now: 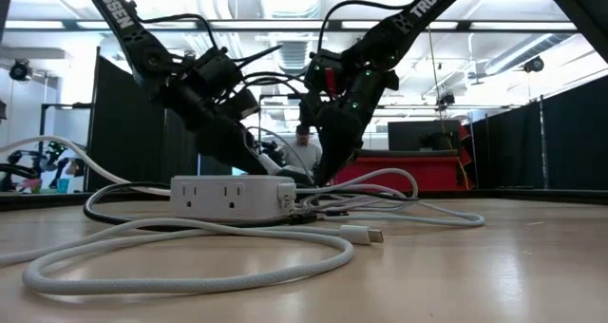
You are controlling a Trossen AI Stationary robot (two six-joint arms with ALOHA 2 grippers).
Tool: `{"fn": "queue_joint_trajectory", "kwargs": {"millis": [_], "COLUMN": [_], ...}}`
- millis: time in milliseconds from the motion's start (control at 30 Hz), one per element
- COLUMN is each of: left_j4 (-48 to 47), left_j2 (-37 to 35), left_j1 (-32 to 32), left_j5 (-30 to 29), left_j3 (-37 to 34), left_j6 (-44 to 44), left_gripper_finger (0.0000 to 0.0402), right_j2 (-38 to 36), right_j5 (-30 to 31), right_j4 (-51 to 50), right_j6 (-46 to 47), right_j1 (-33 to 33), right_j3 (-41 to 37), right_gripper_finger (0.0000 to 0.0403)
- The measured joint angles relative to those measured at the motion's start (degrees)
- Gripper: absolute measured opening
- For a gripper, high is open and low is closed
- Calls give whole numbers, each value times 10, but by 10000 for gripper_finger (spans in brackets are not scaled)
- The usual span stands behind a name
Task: Insert USB
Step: Insert the white charger adapter with USB cables into the black outlet extension
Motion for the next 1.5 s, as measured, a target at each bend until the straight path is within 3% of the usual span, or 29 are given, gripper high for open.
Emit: {"fn": "queue_joint_trajectory", "kwargs": {"millis": [100, 367, 733, 1033, 1200, 1333, 1500], "left_j4": [0, 14, 112, 88, -29, -145, -202], "left_j2": [0, 15, 66, 53, 21, -26, -103], "left_j1": [0, 0, -1, -5, -4, -4, -3], "left_j5": [0, 5, 9, 0, -5, -48, -112], "left_j3": [0, 0, 4, 14, 15, 27, 33], "left_j6": [1, 2, -5, -6, -6, -5, -13], "left_gripper_finger": [121, 122, 123, 199, 239, 263, 272], "right_j2": [0, 0, -2, -4, -27, -51, -67], "right_j5": [1, 1, 16, 22, 50, 60, 27], "right_j4": [-1, 6, -20, -43, -104, -141, -99], "right_j6": [0, 0, -1, -12, -49, -68, -54], "right_j1": [0, 0, -3, -13, -30, -49, -60], "right_j3": [0, -1, -2, 0, 0, 0, 0], "right_gripper_finger": [0, 0, 0, 0, 0, 0, 0]}}
